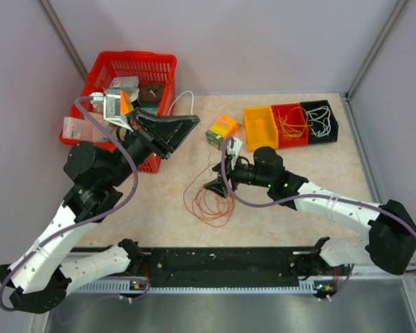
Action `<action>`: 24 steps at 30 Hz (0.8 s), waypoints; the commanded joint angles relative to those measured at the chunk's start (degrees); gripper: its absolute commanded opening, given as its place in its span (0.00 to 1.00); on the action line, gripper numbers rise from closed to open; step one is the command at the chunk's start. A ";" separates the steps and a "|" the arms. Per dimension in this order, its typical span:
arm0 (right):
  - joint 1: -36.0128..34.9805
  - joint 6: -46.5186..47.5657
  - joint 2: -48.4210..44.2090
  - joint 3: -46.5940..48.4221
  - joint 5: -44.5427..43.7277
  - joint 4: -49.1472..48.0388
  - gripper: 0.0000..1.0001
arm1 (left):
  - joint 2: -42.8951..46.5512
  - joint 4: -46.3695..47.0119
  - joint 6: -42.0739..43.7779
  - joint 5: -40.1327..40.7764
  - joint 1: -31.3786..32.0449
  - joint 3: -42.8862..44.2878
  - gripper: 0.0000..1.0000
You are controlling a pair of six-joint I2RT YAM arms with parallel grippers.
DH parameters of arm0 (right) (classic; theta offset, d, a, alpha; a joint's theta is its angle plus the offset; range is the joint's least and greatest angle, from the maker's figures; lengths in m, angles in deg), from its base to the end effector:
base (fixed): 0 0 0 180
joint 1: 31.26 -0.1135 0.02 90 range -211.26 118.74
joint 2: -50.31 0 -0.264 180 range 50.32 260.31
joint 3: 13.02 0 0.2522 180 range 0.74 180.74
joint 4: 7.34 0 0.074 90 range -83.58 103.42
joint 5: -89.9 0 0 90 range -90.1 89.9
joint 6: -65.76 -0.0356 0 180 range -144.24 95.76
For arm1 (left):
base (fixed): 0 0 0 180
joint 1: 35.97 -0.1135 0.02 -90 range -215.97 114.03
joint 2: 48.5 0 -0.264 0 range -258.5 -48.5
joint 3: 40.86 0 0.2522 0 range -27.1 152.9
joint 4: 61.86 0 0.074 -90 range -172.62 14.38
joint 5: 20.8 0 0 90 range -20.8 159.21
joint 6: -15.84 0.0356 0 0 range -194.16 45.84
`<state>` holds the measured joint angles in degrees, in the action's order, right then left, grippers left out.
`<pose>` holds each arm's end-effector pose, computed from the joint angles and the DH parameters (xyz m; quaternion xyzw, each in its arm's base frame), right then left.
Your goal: Untangle the cables
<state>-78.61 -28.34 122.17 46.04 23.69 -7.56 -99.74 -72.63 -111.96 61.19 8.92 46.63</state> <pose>0.1844 0.2214 0.2853 -0.4012 0.6623 0.4105 0.4815 0.1075 -0.1141 0.5155 0.0919 0.5278 -0.5852 0.6087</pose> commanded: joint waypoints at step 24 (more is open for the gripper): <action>-3.01 0.49 -6.03 51.18 -18.34 32.07 0.00 | 0.62 0.79 4.14 9.42 -0.06 -8.07 0.00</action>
<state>-81.26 -29.30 114.13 86.71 6.99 15.33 -97.93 -73.49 -108.40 69.33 8.92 40.71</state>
